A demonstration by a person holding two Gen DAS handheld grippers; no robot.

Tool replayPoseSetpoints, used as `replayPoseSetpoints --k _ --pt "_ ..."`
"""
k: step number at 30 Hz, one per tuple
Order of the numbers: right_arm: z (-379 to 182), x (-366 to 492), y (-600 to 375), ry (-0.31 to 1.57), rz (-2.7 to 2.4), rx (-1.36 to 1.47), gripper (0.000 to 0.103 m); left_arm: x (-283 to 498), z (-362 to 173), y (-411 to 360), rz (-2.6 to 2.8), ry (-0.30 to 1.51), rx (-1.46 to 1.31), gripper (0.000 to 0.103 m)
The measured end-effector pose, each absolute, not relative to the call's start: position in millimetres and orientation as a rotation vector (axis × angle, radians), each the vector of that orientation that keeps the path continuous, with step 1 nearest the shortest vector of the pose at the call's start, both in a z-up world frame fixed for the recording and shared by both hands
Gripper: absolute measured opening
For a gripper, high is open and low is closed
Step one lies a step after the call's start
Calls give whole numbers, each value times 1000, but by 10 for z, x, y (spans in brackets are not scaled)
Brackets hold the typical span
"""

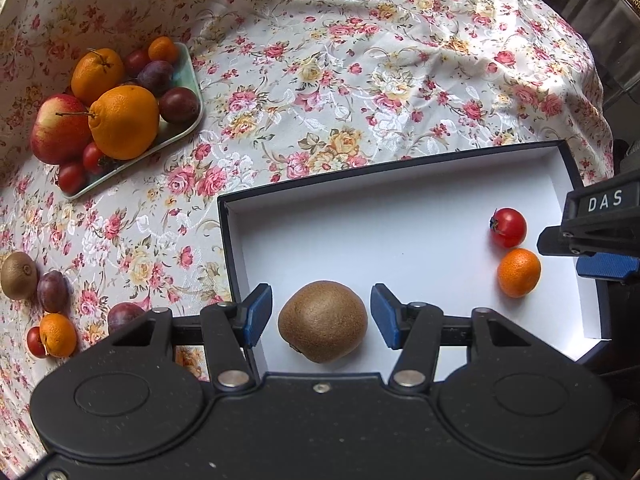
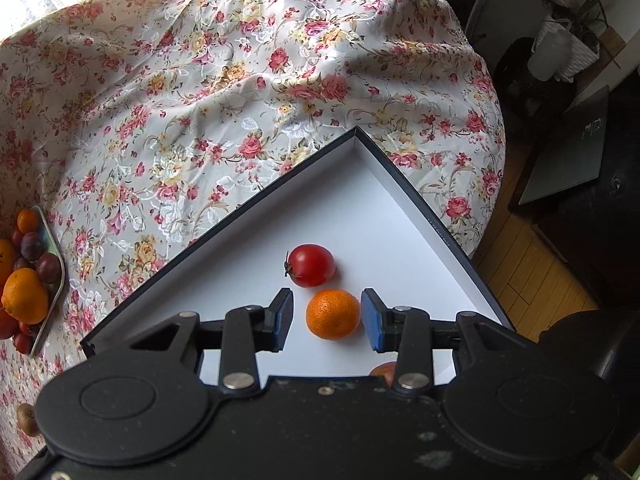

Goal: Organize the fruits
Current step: 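Release the plum from the left gripper while the right gripper drops the tomato in the box, then move the left gripper to a brown kiwi on the cloth while the right reaches a dark red plum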

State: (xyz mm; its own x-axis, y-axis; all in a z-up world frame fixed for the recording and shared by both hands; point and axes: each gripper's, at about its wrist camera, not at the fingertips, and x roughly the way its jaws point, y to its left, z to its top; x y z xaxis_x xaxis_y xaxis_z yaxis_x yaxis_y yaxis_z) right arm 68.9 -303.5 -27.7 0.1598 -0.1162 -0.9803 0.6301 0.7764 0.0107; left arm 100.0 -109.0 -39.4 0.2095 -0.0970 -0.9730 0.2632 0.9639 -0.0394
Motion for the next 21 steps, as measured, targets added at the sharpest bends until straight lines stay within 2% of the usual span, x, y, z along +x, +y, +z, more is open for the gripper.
replayPoseSetpoints --k 5,11,21 --pt "-395 748 -2926 1406 -540 429 35 1032 -404 -949 -223 1355 134 60" --pt "-580 792 -2760 1534 -529 363 35 1068 -402 -775 -197 1365 122 60" --pt "-584 852 -2485 1572 -500 347 32 1105 -309 -435 -111 1308 137 60"
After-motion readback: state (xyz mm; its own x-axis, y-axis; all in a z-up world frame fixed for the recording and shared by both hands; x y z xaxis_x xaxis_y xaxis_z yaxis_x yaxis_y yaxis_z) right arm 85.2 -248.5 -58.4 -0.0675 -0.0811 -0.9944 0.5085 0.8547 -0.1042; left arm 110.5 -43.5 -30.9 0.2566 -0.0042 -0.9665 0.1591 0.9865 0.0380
